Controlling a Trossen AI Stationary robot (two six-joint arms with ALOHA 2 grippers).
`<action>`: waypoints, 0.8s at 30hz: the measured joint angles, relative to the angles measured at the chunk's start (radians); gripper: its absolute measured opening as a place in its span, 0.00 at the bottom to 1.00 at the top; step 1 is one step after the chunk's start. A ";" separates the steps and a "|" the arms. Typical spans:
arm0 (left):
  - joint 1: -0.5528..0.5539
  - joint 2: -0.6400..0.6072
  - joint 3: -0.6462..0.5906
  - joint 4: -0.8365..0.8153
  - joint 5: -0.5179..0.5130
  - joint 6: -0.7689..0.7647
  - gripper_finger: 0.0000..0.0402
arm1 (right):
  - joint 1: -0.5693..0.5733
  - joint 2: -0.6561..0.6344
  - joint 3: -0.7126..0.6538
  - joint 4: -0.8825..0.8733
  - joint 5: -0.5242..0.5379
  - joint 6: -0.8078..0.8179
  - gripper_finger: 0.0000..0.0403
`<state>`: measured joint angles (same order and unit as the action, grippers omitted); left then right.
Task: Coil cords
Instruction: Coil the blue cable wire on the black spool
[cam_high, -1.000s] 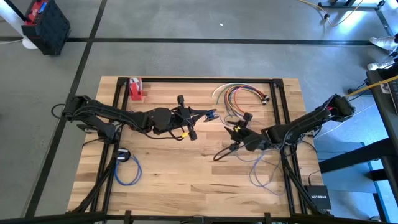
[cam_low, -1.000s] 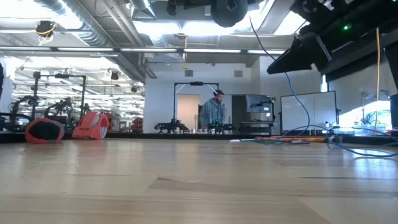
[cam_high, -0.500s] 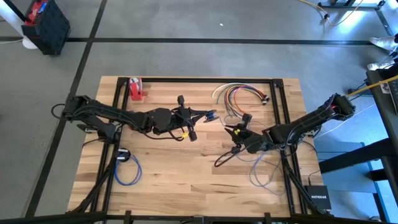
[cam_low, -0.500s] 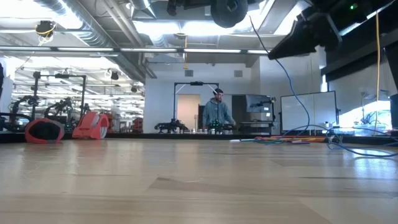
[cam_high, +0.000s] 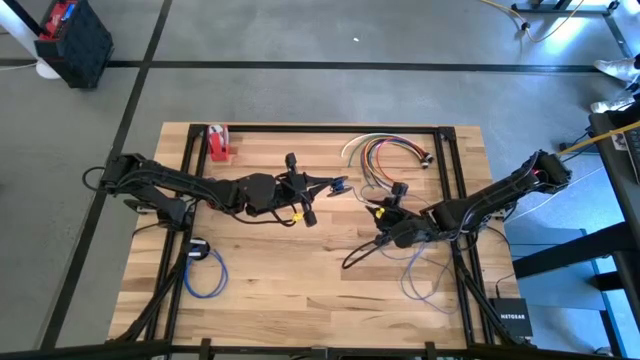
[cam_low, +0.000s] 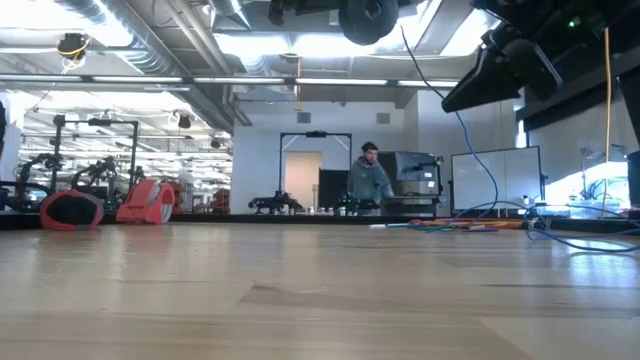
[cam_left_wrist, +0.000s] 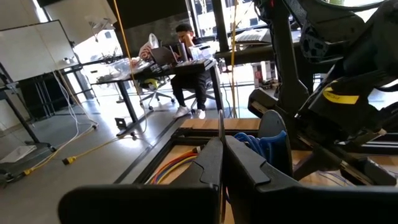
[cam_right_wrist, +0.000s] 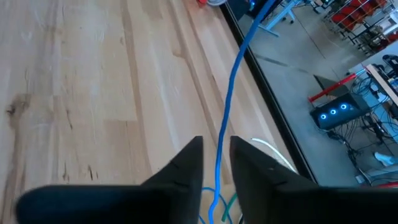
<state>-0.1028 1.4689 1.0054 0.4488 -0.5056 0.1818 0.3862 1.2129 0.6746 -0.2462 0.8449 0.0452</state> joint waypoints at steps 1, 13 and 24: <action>0.000 0.000 0.000 0.000 0.000 0.000 0.00 | 0.000 0.000 0.000 -0.001 0.000 0.000 0.13; 0.000 0.000 0.000 0.026 0.001 -0.039 0.00 | -0.009 0.108 0.000 0.107 0.078 -0.067 0.01; 0.001 0.000 0.000 0.046 0.001 -0.071 0.00 | -0.043 0.215 0.044 0.404 0.060 -0.396 0.01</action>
<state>-0.1020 1.4689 1.0054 0.4947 -0.5050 0.1110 0.3437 1.4281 0.7186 0.1577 0.9053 -0.3509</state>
